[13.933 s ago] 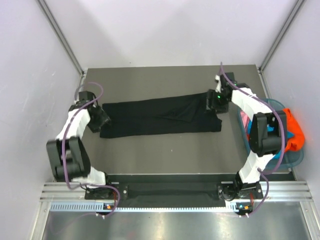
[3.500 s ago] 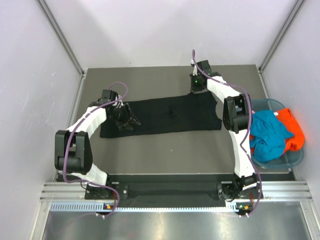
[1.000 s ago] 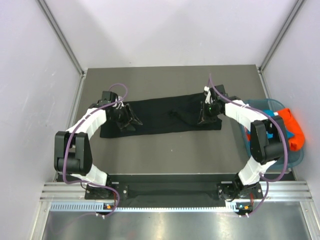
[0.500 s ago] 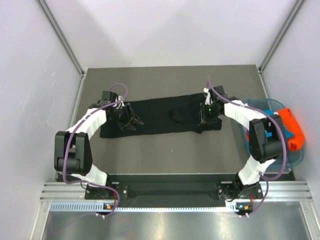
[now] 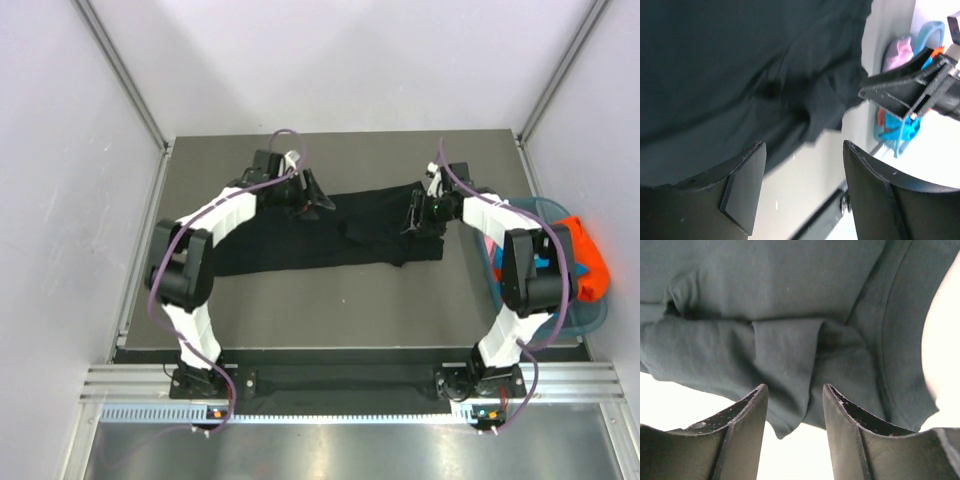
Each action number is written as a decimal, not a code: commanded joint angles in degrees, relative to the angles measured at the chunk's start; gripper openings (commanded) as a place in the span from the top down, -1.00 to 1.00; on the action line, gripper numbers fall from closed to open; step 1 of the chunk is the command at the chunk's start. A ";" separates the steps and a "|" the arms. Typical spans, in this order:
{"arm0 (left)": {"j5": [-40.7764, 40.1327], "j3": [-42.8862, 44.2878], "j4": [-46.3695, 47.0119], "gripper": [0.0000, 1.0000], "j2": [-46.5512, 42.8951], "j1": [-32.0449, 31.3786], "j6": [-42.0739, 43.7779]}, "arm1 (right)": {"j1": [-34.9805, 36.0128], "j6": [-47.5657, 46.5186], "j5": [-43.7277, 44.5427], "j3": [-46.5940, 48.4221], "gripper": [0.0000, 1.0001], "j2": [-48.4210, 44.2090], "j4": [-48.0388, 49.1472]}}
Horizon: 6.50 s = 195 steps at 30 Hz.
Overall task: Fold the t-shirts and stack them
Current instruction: Fold the tshirt
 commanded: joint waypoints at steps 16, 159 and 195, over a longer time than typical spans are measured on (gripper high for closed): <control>0.67 6.66 13.35 -0.22 14.41 -4.65 -10.79 | -4.05 3.33 -9.02 5.74 0.27 9.70 8.97; -10.21 23.88 -11.76 0.35 21.54 -8.08 0.63 | -4.23 -5.10 -4.98 23.04 0.49 19.19 -5.06; -12.06 31.01 -22.32 -0.14 23.40 -9.23 8.10 | -0.27 0.61 4.95 20.50 0.10 14.37 -8.33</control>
